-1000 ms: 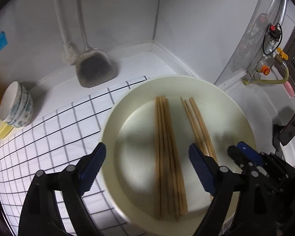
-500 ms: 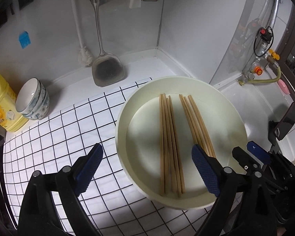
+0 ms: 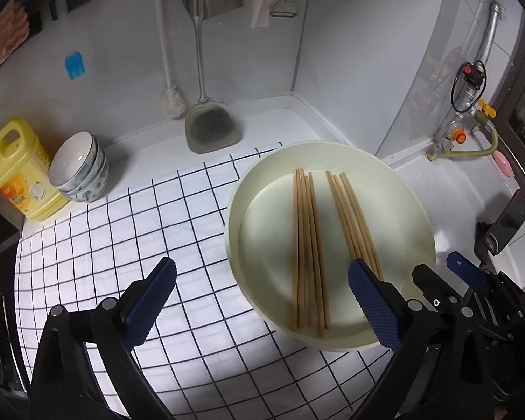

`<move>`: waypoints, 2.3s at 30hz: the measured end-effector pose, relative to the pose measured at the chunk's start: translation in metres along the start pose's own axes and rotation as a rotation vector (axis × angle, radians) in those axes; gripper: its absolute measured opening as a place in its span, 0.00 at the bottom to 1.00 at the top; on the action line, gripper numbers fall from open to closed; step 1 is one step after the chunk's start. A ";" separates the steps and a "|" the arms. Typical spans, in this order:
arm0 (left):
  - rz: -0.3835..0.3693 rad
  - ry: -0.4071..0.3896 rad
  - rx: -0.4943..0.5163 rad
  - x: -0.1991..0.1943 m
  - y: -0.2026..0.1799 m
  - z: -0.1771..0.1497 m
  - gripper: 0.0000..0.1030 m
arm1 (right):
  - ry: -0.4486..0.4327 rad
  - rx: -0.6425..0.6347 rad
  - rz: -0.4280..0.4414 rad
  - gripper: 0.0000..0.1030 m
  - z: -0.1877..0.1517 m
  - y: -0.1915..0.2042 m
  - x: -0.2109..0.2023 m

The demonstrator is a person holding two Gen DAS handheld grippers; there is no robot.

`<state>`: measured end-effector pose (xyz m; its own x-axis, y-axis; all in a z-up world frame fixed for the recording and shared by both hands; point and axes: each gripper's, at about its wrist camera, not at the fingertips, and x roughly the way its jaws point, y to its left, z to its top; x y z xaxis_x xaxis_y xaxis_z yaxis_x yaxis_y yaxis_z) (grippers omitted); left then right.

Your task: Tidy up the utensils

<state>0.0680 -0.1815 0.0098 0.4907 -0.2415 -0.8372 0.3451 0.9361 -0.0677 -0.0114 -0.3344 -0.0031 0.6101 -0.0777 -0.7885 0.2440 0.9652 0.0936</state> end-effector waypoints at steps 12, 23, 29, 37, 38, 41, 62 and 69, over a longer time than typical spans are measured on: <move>0.042 0.016 -0.031 -0.004 0.012 -0.008 0.94 | 0.025 0.003 -0.002 0.59 -0.003 0.007 -0.002; 0.068 0.019 -0.034 -0.005 0.016 -0.010 0.94 | 0.038 -0.002 -0.005 0.60 -0.004 0.010 -0.002; 0.068 0.013 -0.021 -0.006 0.012 -0.010 0.94 | 0.037 -0.005 -0.009 0.60 -0.005 0.011 -0.003; 0.080 0.006 -0.013 -0.007 0.010 -0.008 0.94 | 0.035 -0.010 -0.015 0.60 -0.005 0.012 -0.004; 0.083 0.006 -0.013 -0.007 0.010 -0.008 0.94 | 0.034 -0.013 -0.019 0.60 -0.005 0.012 -0.004; 0.083 0.003 -0.013 -0.009 0.009 -0.008 0.94 | 0.032 -0.023 -0.021 0.60 -0.005 0.013 -0.005; 0.068 0.005 -0.023 -0.013 0.010 -0.012 0.94 | 0.029 -0.042 -0.014 0.60 -0.008 0.021 -0.007; 0.072 -0.004 -0.024 -0.015 0.010 -0.012 0.94 | 0.026 -0.042 -0.013 0.60 -0.009 0.023 -0.008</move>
<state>0.0549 -0.1651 0.0148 0.5168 -0.1739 -0.8383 0.2895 0.9570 -0.0200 -0.0173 -0.3092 0.0000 0.5873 -0.0846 -0.8049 0.2194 0.9739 0.0576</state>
